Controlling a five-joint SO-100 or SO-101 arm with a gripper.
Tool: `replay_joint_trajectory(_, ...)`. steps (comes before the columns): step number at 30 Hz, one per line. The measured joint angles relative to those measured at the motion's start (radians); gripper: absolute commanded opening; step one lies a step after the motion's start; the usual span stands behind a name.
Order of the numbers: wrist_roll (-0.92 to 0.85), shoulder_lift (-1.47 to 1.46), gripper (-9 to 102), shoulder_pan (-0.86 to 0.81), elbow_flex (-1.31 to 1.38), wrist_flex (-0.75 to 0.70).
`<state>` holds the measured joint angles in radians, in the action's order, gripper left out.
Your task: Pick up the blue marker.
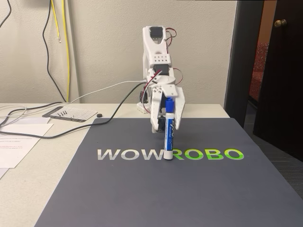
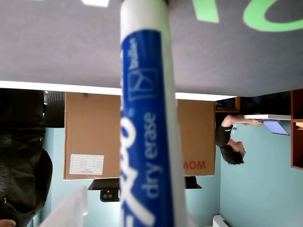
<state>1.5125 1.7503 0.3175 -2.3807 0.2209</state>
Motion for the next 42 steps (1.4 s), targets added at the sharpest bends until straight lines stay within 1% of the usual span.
replay_joint_trajectory(3,-0.041,0.040,20,-0.012,0.000,-0.071)
replay_joint_trajectory(8,-0.071,0.083,20,-0.014,0.000,-0.138)
replay_joint_trajectory(16,-0.216,0.235,18,-0.014,-0.002,-0.410)
replay_joint_trajectory(22,-0.331,0.336,17,-0.014,0.000,-0.574)
replay_joint_trajectory(26,-0.462,0.411,17,-0.034,-0.002,-0.718)
replay_joint_trajectory(35,-0.695,0.485,17,-0.081,-0.002,-0.960)
replay_joint_trajectory(40,-0.816,0.502,18,-0.094,-0.002,-1.035)
replay_joint_trajectory(42,-0.923,0.508,18,-0.094,-0.006,-1.057)
